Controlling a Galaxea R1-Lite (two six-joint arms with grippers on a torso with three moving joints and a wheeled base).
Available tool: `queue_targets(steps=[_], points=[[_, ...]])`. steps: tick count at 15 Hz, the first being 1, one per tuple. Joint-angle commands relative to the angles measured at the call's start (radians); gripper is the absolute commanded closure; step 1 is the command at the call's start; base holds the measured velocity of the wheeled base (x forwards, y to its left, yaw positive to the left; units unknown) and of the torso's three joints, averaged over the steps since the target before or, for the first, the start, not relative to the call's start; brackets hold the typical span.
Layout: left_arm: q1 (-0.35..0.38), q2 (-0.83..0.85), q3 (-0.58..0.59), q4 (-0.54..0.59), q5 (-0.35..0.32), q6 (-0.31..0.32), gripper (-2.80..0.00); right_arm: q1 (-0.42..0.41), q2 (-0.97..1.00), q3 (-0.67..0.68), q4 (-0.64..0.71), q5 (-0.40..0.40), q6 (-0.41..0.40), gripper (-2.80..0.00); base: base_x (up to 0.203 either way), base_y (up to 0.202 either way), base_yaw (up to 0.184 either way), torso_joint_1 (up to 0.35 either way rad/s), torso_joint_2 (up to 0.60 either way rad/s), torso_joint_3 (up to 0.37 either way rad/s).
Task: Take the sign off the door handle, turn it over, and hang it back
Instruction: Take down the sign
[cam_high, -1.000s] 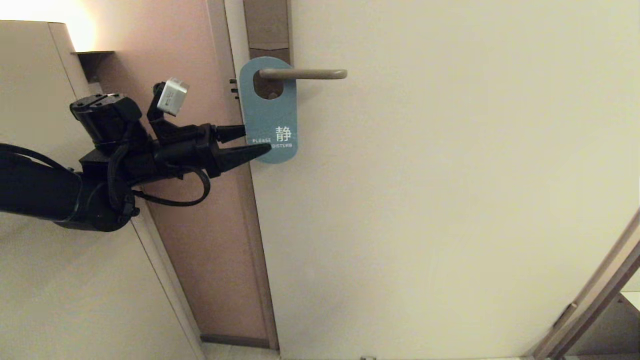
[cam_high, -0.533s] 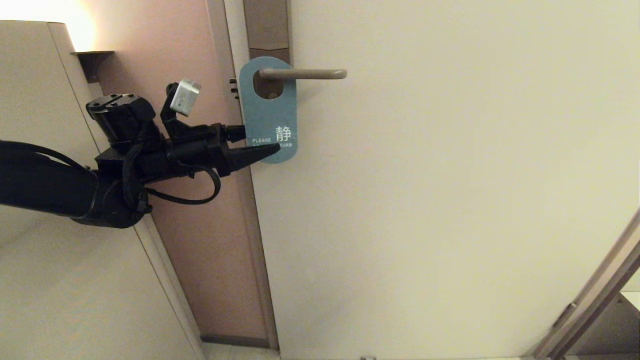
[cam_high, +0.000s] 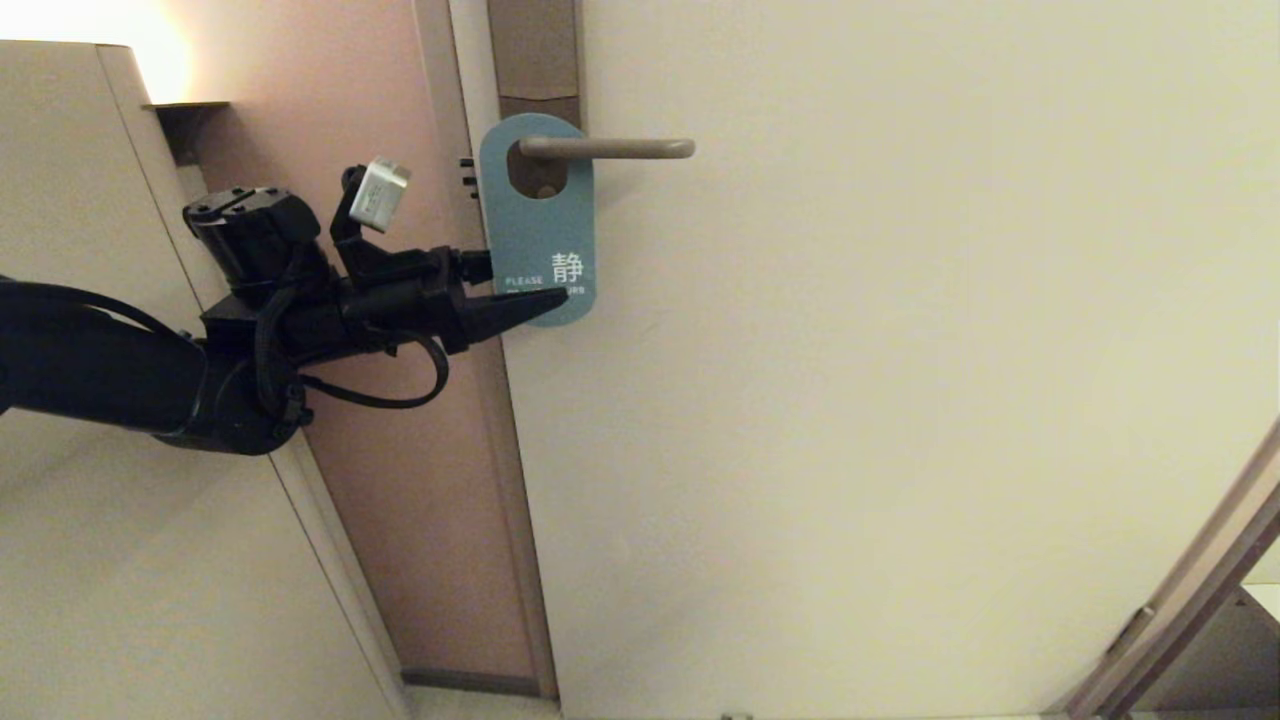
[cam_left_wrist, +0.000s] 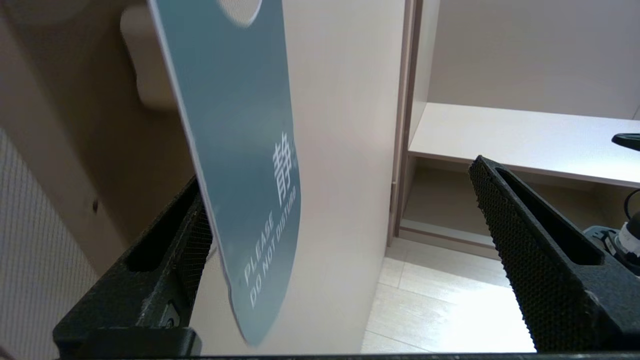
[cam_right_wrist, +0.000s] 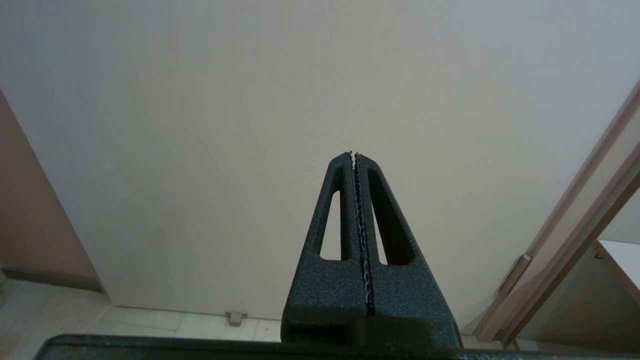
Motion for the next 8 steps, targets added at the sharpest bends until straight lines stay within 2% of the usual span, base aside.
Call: queue_targets(steps=[1, 8], points=[[0.000, 0.009, -0.016, -0.006, -0.006, -0.002, -2.80, 0.000, 0.001, 0.000, 0.000, 0.000, -0.001, 0.00, 0.000, 0.000, 0.000, 0.000, 0.00, 0.000], [0.000, 0.037, -0.057, -0.006, -0.031, -0.001, -2.80, 0.000, 0.001, 0.000, 0.000, 0.000, -0.001, 0.00, 0.000, 0.000, 0.000, 0.000, 0.00, 0.000]])
